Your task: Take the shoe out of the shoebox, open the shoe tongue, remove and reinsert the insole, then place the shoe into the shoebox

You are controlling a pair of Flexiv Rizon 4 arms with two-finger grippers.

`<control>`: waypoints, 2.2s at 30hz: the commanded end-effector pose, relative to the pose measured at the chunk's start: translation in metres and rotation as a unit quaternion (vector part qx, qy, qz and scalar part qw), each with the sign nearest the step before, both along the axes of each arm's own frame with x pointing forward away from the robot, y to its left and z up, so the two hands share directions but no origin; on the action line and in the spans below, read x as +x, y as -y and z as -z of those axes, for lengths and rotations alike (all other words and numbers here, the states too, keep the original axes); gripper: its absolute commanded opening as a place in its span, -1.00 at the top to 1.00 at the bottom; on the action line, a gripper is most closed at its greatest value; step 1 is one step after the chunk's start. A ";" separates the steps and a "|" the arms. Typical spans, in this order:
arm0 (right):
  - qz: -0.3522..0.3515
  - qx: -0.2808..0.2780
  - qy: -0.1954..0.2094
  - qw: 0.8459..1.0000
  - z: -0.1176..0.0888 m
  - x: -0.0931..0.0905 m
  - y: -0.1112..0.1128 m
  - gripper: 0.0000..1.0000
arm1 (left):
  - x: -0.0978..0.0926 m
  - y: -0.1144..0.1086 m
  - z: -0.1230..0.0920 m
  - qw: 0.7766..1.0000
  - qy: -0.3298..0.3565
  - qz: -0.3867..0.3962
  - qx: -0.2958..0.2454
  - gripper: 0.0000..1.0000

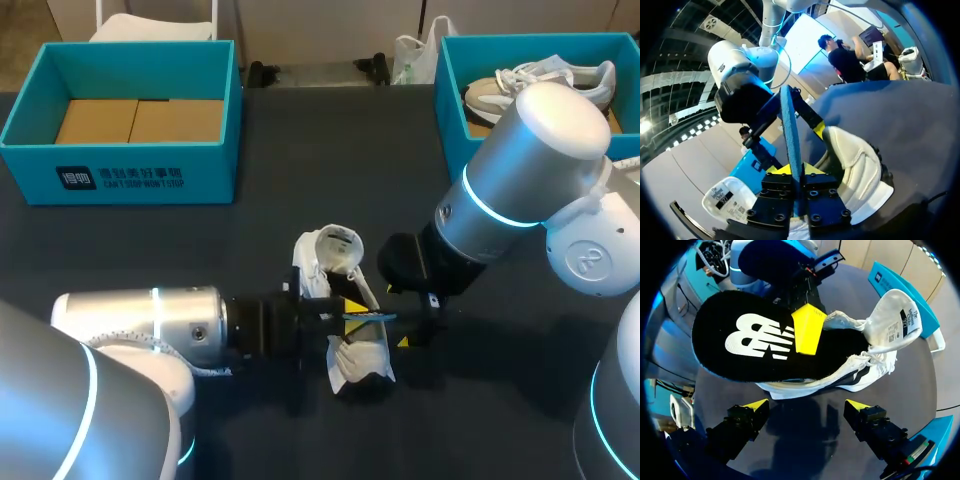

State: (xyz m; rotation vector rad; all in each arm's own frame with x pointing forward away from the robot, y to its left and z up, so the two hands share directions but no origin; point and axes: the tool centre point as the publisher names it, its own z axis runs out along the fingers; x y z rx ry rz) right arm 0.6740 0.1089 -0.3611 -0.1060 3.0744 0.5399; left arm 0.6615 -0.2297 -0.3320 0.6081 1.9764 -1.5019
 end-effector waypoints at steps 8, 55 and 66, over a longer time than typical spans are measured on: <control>0.001 -0.001 0.001 1.000 0.001 -0.001 -0.001 -1.00 | -0.020 -0.004 -0.018 1.000 0.003 0.018 -0.010 0.62; 0.001 -0.001 0.001 1.000 0.001 -0.001 -0.001 -1.00 | -0.019 -0.004 -0.019 1.000 0.010 0.026 -0.011 0.52; 0.001 -0.001 0.001 1.000 0.001 -0.001 -0.001 -1.00 | -0.016 0.008 0.002 0.998 0.054 0.032 0.010 1.00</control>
